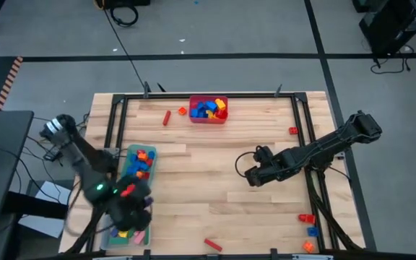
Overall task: Sort blocks by size
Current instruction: Put the blue rectangle block into the transparent bin
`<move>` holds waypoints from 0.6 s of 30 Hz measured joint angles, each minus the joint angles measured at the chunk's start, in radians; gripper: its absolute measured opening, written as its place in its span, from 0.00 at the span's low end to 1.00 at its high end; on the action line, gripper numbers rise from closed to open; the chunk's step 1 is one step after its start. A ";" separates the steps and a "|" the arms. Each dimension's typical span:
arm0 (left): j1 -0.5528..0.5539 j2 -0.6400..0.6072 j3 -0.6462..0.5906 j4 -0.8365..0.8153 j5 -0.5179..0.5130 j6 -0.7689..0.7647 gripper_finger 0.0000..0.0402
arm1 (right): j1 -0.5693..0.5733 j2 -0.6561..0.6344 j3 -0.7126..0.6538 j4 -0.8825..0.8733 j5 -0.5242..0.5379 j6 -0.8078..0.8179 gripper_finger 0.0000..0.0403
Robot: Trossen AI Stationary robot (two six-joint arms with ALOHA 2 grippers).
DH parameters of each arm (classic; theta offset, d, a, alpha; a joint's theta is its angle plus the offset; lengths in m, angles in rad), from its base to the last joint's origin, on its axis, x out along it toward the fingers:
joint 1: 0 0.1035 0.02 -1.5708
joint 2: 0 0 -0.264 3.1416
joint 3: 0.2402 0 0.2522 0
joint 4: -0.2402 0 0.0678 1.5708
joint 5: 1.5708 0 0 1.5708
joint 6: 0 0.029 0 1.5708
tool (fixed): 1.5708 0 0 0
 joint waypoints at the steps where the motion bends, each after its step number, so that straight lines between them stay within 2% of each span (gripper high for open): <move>1: -0.036 0.008 0.000 0.003 -0.004 -0.050 0.14 | 0.000 0.000 0.000 0.009 -0.002 -0.001 0.64; 9: -0.274 0.127 -0.001 0.002 -0.005 -0.418 0.14 | 0.000 0.000 0.000 0.035 -0.020 0.001 0.64; 13: -0.329 0.197 -0.001 0.002 0.014 -0.530 0.14 | 0.000 0.000 0.000 0.049 -0.020 0.006 0.64; 18: -0.347 0.256 -0.001 0.023 0.082 -0.568 0.23 | 0.000 0.000 0.000 0.083 -0.022 0.007 0.63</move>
